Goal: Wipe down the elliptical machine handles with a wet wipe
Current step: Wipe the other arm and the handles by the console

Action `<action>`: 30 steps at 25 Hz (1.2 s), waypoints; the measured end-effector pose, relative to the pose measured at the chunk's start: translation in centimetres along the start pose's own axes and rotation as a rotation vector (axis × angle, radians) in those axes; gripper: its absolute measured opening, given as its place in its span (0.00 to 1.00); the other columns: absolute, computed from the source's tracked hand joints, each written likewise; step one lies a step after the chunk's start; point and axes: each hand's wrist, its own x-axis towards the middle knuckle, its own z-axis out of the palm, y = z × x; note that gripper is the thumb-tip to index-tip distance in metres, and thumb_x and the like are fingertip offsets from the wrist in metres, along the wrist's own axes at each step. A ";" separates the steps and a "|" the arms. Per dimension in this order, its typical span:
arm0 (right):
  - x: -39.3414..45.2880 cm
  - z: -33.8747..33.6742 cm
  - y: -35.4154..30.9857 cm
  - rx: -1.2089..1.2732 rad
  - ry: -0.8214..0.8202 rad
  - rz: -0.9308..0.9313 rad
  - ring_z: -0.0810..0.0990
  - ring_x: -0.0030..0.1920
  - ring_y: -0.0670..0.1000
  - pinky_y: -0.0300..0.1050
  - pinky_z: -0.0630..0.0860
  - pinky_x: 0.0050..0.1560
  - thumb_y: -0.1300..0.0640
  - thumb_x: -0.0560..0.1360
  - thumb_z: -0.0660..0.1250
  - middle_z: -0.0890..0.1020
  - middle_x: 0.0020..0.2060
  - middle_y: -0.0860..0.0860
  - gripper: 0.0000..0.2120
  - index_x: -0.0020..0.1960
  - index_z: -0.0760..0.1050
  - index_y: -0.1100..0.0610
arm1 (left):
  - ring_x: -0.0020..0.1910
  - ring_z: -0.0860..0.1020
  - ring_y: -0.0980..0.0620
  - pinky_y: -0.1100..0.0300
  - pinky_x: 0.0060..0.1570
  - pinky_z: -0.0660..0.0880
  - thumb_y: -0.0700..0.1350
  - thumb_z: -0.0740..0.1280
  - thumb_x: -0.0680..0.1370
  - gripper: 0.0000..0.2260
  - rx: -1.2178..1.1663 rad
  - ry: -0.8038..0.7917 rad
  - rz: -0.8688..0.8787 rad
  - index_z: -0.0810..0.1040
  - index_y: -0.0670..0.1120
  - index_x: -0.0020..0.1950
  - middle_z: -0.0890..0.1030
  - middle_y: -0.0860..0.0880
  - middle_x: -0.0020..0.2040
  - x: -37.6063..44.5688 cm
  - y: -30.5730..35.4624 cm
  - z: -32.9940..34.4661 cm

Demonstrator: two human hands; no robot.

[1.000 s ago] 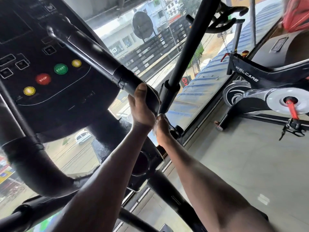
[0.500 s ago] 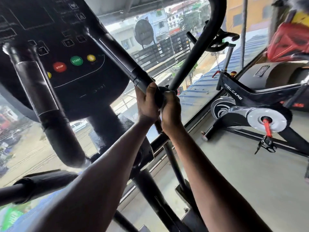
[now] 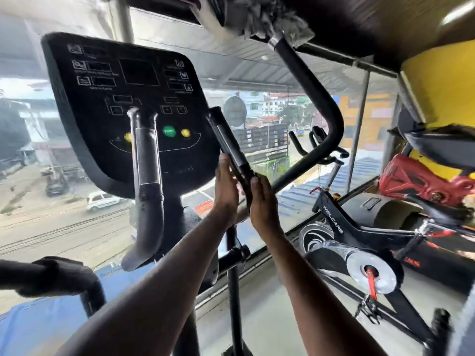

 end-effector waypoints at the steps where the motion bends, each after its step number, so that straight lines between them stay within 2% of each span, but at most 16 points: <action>1: -0.1 -0.4 0.4 0.005 -0.018 0.053 0.76 0.57 0.55 0.50 0.72 0.59 0.47 0.81 0.51 0.78 0.57 0.60 0.23 0.61 0.73 0.63 | 0.60 0.78 0.44 0.51 0.59 0.75 0.74 0.50 0.73 0.36 -0.024 0.005 -0.003 0.74 0.50 0.67 0.80 0.44 0.61 0.0 1.1 -0.1; 3: 1.7 -1.0 -0.6 0.042 0.071 0.086 0.77 0.52 0.55 0.56 0.73 0.59 0.43 0.77 0.50 0.79 0.49 0.58 0.24 0.53 0.76 0.61 | 0.54 0.79 0.50 0.54 0.53 0.76 0.71 0.48 0.77 0.34 -0.080 -0.001 -0.021 0.74 0.49 0.68 0.80 0.47 0.60 0.1 2.7 -0.1; 5: 3.9 -0.5 -3.5 -0.019 0.128 0.029 0.76 0.53 0.57 0.53 0.72 0.58 0.46 0.78 0.53 0.78 0.49 0.56 0.18 0.52 0.75 0.57 | 0.48 0.80 0.53 0.56 0.46 0.76 0.66 0.47 0.80 0.29 -0.125 -0.002 -0.027 0.78 0.49 0.59 0.82 0.49 0.51 0.4 3.8 -0.1; 7: 5.3 1.1 -6.3 -0.363 -0.032 -0.089 0.75 0.57 0.60 0.49 0.69 0.53 0.48 0.81 0.56 0.74 0.56 0.59 0.16 0.60 0.70 0.59 | 0.47 0.81 0.49 0.55 0.48 0.77 0.66 0.48 0.80 0.28 -0.215 0.005 -0.063 0.81 0.49 0.50 0.84 0.48 0.46 0.8 4.6 -0.2; 9: 6.5 3.2 -8.2 -0.633 -0.111 -0.135 0.74 0.58 0.62 0.51 0.69 0.50 0.47 0.80 0.58 0.70 0.60 0.60 0.20 0.65 0.64 0.60 | 0.52 0.81 0.45 0.51 0.54 0.75 0.68 0.50 0.79 0.30 -0.323 0.050 -0.109 0.80 0.46 0.56 0.83 0.45 0.53 1.7 5.0 -1.2; 11: 8.5 4.7 -9.8 -0.653 -0.125 -0.196 0.74 0.60 0.64 0.52 0.70 0.52 0.47 0.80 0.60 0.69 0.63 0.61 0.23 0.68 0.61 0.60 | 0.56 0.79 0.48 0.49 0.57 0.73 0.69 0.49 0.78 0.33 -0.319 0.070 -0.109 0.73 0.46 0.68 0.80 0.46 0.59 2.5 4.8 -2.2; 13: 10.3 5.3 -11.3 -0.604 -0.140 -0.211 0.74 0.62 0.62 0.52 0.71 0.57 0.46 0.77 0.65 0.72 0.64 0.59 0.28 0.70 0.61 0.59 | 0.59 0.76 0.48 0.47 0.62 0.70 0.70 0.48 0.78 0.34 -0.305 0.063 -0.097 0.68 0.47 0.72 0.78 0.46 0.61 2.7 4.9 -2.7; 15: 11.3 5.2 -11.6 -0.574 -0.145 -0.176 0.78 0.57 0.59 0.52 0.75 0.57 0.45 0.72 0.70 0.78 0.59 0.57 0.30 0.67 0.64 0.57 | 0.60 0.75 0.48 0.47 0.64 0.70 0.70 0.47 0.78 0.34 -0.315 0.052 -0.096 0.68 0.47 0.72 0.77 0.45 0.63 2.8 5.5 -2.7; 17: 11.0 4.9 -10.9 -0.552 -0.177 -0.086 0.81 0.49 0.57 0.55 0.79 0.52 0.45 0.66 0.74 0.82 0.49 0.54 0.26 0.58 0.71 0.56 | 0.59 0.76 0.49 0.48 0.62 0.70 0.69 0.47 0.78 0.34 -0.317 0.069 -0.112 0.71 0.47 0.70 0.78 0.45 0.62 2.4 6.0 -2.6; 20: 9.5 4.1 -9.1 -0.511 -0.145 0.001 0.82 0.44 0.58 0.57 0.80 0.47 0.39 0.60 0.72 0.82 0.44 0.54 0.27 0.51 0.73 0.55 | 0.53 0.79 0.50 0.49 0.58 0.73 0.68 0.48 0.79 0.32 -0.284 0.068 -0.101 0.76 0.45 0.64 0.81 0.46 0.57 1.2 5.6 -1.8; 22: 7.6 3.4 -8.5 -0.574 -0.106 -0.026 0.81 0.48 0.61 0.53 0.77 0.48 0.40 0.68 0.69 0.82 0.48 0.58 0.25 0.54 0.71 0.58 | 0.51 0.80 0.47 0.49 0.56 0.75 0.64 0.51 0.81 0.27 -0.243 0.070 -0.118 0.77 0.45 0.61 0.81 0.44 0.55 0.0 5.4 -1.1; 25: 4.8 2.3 -6.4 -0.655 -0.075 -0.082 0.79 0.51 0.63 0.52 0.72 0.45 0.45 0.77 0.63 0.78 0.51 0.60 0.18 0.55 0.67 0.58 | 0.49 0.79 0.40 0.47 0.53 0.76 0.57 0.53 0.83 0.25 -0.073 0.092 -0.096 0.78 0.36 0.53 0.79 0.32 0.53 -1.7 4.6 -0.2; 26: 4.0 1.8 -5.9 -0.644 -0.076 -0.074 0.78 0.52 0.63 0.52 0.71 0.45 0.46 0.78 0.62 0.77 0.52 0.60 0.16 0.55 0.67 0.58 | 0.46 0.78 0.42 0.49 0.49 0.75 0.56 0.53 0.83 0.25 -0.042 0.084 -0.096 0.79 0.36 0.48 0.80 0.33 0.48 -2.7 4.5 -0.1; 28: 2.8 0.8 -5.3 -0.648 -0.086 -0.037 0.78 0.53 0.62 0.49 0.69 0.45 0.48 0.78 0.62 0.78 0.52 0.60 0.15 0.56 0.69 0.59 | 0.43 0.76 0.46 0.50 0.49 0.74 0.53 0.54 0.83 0.21 -0.051 0.071 -0.136 0.78 0.45 0.38 0.80 0.45 0.38 -3.7 4.1 -0.4; 29: 2.1 -0.2 -5.3 -0.651 -0.087 -0.036 0.78 0.54 0.61 0.49 0.69 0.45 0.50 0.78 0.63 0.79 0.52 0.59 0.14 0.57 0.72 0.60 | 0.43 0.76 0.47 0.50 0.50 0.73 0.51 0.54 0.83 0.19 -0.048 0.056 -0.151 0.77 0.47 0.38 0.79 0.48 0.38 -3.8 4.0 -0.7; 30: 1.2 -1.3 -5.3 -0.667 -0.086 -0.040 0.79 0.54 0.60 0.48 0.70 0.46 0.53 0.78 0.64 0.81 0.53 0.59 0.12 0.57 0.74 0.60 | 0.44 0.76 0.48 0.51 0.51 0.73 0.50 0.55 0.83 0.16 -0.044 0.028 -0.156 0.78 0.47 0.43 0.79 0.48 0.42 -4.6 4.1 -0.6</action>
